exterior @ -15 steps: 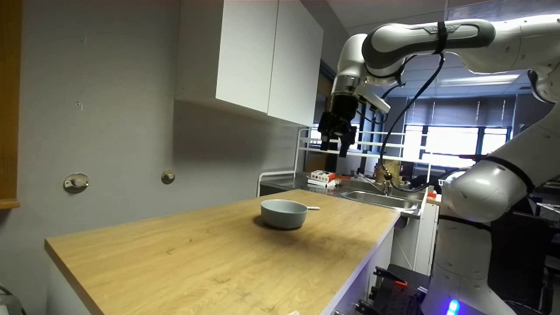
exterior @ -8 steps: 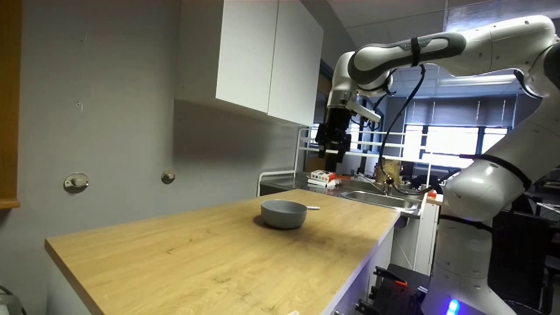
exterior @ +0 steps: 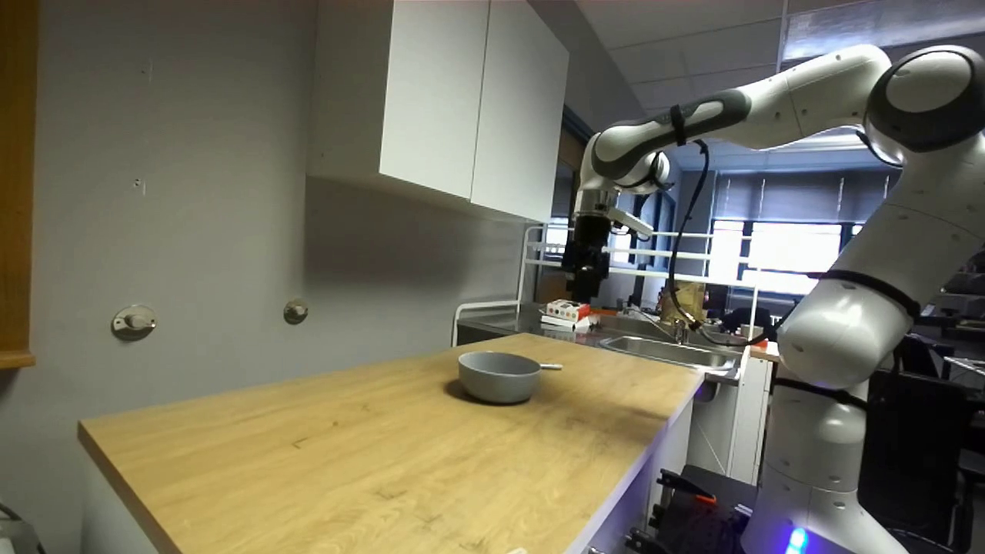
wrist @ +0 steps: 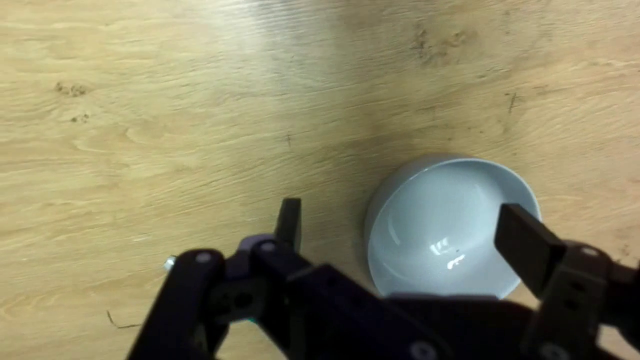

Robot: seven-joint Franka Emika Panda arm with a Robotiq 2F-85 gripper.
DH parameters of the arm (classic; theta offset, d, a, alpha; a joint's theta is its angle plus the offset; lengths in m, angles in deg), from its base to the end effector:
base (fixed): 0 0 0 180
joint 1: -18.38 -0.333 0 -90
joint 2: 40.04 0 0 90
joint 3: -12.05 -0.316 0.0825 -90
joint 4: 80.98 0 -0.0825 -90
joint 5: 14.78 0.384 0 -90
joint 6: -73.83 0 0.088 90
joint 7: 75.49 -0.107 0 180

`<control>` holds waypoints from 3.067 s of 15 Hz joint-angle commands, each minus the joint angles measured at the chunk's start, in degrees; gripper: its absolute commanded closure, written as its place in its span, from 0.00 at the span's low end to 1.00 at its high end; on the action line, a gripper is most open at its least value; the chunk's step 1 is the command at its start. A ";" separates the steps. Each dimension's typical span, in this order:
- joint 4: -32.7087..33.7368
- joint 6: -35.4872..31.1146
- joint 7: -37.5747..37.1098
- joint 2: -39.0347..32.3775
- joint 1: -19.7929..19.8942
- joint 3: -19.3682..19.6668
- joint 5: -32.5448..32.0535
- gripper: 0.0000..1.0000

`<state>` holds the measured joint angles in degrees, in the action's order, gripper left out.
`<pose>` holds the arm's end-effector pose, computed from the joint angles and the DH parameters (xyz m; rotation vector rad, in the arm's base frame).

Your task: Pick up the green marker from the counter and put it in grey bowl

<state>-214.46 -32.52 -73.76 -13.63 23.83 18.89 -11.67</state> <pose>0.4024 -0.0877 0.5097 -3.0222 0.2838 0.0054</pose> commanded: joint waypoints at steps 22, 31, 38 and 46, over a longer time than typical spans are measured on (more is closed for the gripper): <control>40.14 0.91 40.50 -51.85 9.53 0.55 2.68 0.00; 37.53 0.33 42.05 -55.25 10.88 -0.77 0.82 0.28; 37.99 0.73 41.01 -55.05 10.57 -0.63 -0.43 0.83; 34.32 -0.21 24.71 -48.86 7.68 -0.33 1.34 0.91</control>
<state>-177.15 -32.53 -39.51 -67.82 32.87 18.97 -10.79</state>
